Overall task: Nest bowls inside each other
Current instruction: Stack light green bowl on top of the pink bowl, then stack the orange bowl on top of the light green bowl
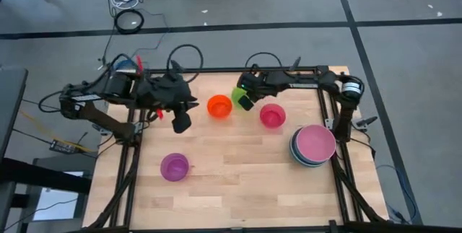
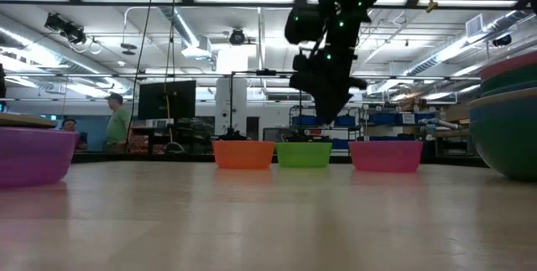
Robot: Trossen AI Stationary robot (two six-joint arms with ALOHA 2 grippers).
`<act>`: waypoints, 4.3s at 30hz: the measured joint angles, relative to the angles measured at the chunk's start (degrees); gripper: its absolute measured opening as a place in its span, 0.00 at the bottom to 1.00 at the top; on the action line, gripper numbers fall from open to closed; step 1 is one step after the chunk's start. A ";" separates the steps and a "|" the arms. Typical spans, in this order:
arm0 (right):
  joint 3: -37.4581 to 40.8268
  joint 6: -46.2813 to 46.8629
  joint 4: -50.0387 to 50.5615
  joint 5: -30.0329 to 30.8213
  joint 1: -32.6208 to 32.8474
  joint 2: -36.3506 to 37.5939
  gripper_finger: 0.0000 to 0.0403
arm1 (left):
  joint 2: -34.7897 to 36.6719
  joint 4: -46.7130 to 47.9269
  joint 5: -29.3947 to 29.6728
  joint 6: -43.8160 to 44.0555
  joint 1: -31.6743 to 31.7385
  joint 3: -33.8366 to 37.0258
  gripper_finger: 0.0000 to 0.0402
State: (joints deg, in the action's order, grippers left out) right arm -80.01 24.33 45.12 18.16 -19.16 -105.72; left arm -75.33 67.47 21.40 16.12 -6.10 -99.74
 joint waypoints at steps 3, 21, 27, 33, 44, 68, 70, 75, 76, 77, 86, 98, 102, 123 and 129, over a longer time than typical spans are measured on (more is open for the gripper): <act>0.00 0.05 -1.40 -2.93 -1.64 -1.43 0.22 | 0.51 -0.17 1.47 -0.44 -0.07 -0.09 0.20; 0.09 0.11 -2.03 -0.77 -3.41 -4.66 0.22 | 0.48 -0.11 1.61 -0.83 -0.03 -0.11 0.19; 0.42 0.18 -2.59 -0.46 -3.71 -4.86 0.22 | 0.48 -0.22 1.61 -0.81 -0.03 -0.13 0.19; 1.33 0.61 -3.54 -0.86 -4.14 -4.86 0.22 | 0.48 -0.21 1.59 -0.83 -0.03 -0.13 0.19; 7.86 1.68 -10.54 -3.37 -4.24 -4.84 0.21 | 0.44 -0.26 1.56 -0.41 -0.03 2.69 0.19; 7.85 -3.51 4.51 -1.80 -0.02 16.75 0.00 | 0.30 -4.09 1.98 2.36 -0.01 8.06 0.19; 7.85 -2.19 12.50 -1.68 3.35 22.23 0.00 | 0.00 -3.91 1.91 2.32 -0.03 8.06 0.19; 7.84 7.44 27.33 -1.89 15.57 36.40 0.00 | -0.11 -3.95 1.39 2.20 -0.03 8.81 0.19; 7.78 10.72 30.30 -1.91 18.25 39.11 0.00 | -0.16 -3.84 1.35 2.01 -0.03 9.30 0.19; 7.78 14.31 33.52 -1.97 21.11 41.73 0.00 | -0.24 -3.86 1.29 1.60 -0.03 9.83 0.19; 8.03 44.23 45.05 -1.65 46.79 50.34 0.00 | -0.25 -13.84 0.93 -7.60 0.02 18.95 0.20; 14.95 49.12 44.81 -3.35 52.39 43.83 0.00 | -0.44 -28.44 0.38 -15.47 0.10 33.02 0.20; 18.82 50.59 44.77 -3.67 52.39 44.02 0.00 | -0.48 -33.42 0.38 -16.08 0.10 36.97 0.20; 21.75 52.56 44.85 -10.25 52.33 45.34 0.33 | -0.48 -39.43 1.05 -15.71 0.13 38.25 0.19; 21.72 52.70 44.88 -6.71 52.48 46.69 0.32 | -0.48 -39.49 1.06 -15.60 0.16 38.25 0.19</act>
State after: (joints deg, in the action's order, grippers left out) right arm -58.29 77.03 90.00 11.44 33.32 -59.03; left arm -75.81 27.97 22.45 0.51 -5.94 -61.49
